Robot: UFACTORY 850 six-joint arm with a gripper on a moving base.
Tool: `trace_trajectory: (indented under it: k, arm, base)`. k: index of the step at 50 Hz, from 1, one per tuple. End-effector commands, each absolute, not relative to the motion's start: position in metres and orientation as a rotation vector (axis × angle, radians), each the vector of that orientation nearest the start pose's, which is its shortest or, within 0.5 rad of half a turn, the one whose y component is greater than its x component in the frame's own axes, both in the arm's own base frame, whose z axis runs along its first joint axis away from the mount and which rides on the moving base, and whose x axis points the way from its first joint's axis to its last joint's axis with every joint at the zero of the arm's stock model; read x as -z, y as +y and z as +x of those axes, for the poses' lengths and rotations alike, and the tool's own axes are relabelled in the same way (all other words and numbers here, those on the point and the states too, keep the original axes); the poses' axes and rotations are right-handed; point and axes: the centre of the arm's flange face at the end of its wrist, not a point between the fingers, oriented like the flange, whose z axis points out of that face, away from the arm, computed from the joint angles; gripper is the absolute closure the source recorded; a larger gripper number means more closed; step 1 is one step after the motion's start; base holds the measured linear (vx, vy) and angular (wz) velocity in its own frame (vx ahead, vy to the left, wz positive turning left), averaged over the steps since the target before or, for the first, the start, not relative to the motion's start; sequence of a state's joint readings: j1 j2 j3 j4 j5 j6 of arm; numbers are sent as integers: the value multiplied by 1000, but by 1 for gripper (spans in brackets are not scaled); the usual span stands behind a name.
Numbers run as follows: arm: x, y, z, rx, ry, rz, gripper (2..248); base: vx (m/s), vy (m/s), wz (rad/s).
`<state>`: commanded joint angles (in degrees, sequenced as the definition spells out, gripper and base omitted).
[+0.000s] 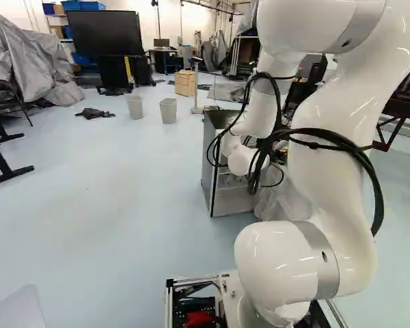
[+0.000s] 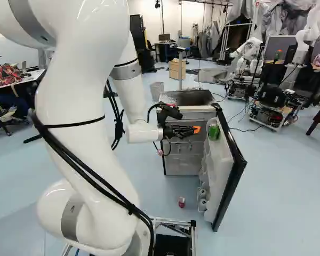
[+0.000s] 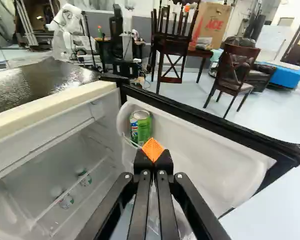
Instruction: Grab a drink from the fridge
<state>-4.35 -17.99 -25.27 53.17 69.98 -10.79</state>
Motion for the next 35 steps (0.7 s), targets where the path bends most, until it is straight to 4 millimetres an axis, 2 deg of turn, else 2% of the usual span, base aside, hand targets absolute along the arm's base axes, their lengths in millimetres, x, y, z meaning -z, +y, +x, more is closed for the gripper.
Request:
trace_trajectory:
  k: [35]
  arm:
    - [-314, -73, 384, -1613, -546, 2055, 225]
  base:
    - [0, 0, 0]
